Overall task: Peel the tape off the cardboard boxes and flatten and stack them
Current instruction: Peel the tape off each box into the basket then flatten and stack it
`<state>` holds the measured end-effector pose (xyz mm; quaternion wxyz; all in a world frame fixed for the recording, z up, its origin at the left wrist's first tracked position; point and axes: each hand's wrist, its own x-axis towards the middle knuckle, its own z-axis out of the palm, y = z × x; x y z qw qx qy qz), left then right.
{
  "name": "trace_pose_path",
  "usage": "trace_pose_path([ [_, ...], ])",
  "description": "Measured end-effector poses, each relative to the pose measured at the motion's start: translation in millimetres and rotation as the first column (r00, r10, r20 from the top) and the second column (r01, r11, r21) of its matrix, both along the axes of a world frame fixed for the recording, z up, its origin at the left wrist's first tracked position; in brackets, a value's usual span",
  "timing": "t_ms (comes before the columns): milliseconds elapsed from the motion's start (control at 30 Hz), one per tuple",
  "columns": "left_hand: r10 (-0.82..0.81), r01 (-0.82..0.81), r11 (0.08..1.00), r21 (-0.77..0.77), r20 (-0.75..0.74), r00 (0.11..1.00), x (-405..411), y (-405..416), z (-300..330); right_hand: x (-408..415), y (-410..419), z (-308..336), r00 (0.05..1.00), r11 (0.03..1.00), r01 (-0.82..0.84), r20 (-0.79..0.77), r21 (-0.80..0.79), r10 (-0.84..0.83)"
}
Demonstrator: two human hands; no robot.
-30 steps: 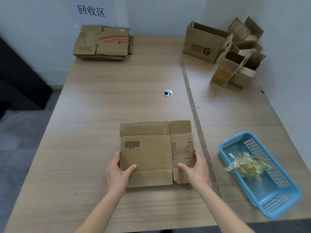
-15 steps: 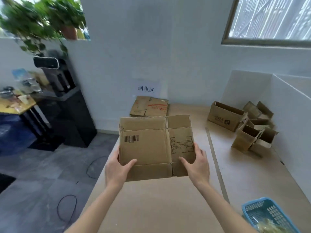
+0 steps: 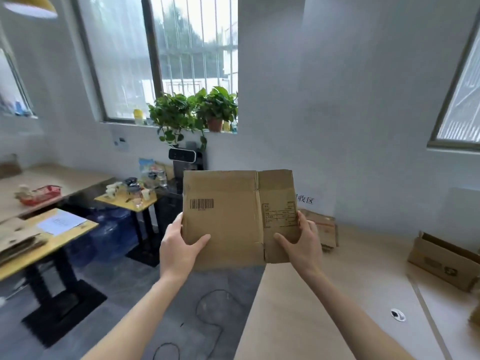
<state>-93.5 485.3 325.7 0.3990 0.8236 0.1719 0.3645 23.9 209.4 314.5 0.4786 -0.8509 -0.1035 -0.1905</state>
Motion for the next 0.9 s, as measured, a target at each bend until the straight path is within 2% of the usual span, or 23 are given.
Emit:
trace_pose_path([
  [200,0.115,-0.115,0.993,0.019,0.001,0.993,-8.4,86.8,18.0,6.1,92.2,19.4,0.996,0.996,-0.087,0.033,-0.036,0.088],
  [433,0.179,-0.179,0.983,0.030,-0.025,0.983,28.4,158.2,19.3,46.3,177.2,23.7,0.997,0.994,-0.075,0.027,-0.075,0.078],
  [700,0.143,-0.136,0.985,0.107,-0.058,0.988,147.7,236.2,32.2,159.2,251.7,15.6,0.999,0.999,-0.047,0.007,-0.005,0.047],
  [900,0.044,-0.031,0.990,0.135,-0.093,0.995,257.9,256.5,39.2,246.1,263.8,7.5,0.999,0.999,0.052,-0.015,-0.001,-0.052],
])
